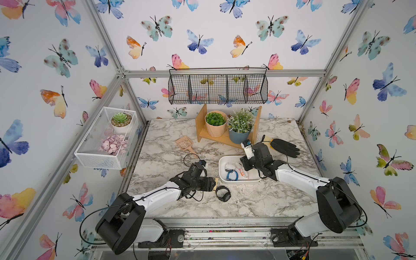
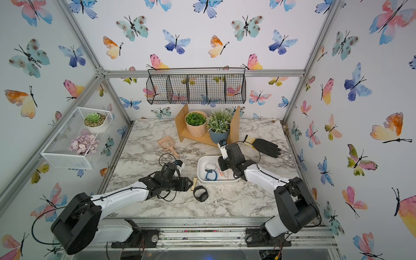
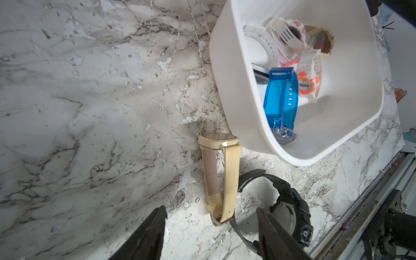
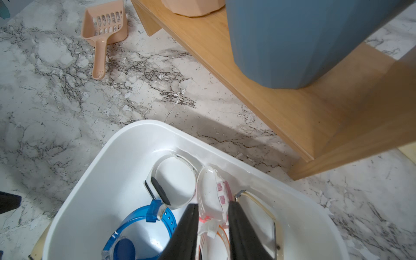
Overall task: Put the watch into the storage box
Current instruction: Pick up the watch at the center of the board.
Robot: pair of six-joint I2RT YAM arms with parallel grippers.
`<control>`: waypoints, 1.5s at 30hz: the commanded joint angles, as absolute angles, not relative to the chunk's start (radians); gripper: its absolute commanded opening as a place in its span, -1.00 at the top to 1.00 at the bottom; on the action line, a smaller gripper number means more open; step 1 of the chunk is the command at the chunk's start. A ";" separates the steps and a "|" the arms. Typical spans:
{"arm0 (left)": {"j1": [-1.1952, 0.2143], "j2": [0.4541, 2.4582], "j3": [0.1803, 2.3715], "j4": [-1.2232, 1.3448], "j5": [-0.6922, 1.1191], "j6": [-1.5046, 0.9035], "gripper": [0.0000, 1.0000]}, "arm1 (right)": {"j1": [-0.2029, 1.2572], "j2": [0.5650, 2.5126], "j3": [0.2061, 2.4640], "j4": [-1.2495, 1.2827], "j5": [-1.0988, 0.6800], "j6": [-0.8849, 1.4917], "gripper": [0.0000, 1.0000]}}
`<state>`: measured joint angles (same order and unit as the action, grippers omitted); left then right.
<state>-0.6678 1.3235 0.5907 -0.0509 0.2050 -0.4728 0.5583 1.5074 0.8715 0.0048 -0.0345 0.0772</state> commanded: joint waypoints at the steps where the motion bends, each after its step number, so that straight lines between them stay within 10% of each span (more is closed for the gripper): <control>1: -0.670 1.354 0.590 0.009 0.232 -0.456 -0.35 | 0.565 1.517 0.890 0.000 -0.053 0.065 0.41; 32: -0.706 1.538 0.656 0.035 0.234 -0.435 0.09 | 0.565 1.526 0.874 0.010 -0.064 0.071 0.39; 45: -0.706 1.526 0.669 -0.002 0.186 -0.434 0.66 | 0.565 1.525 0.874 0.009 -0.064 0.069 0.38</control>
<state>-0.7025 1.5341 0.6472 0.0238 0.2176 -0.4416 0.5579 1.5150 0.8742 0.0055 -0.0429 0.0677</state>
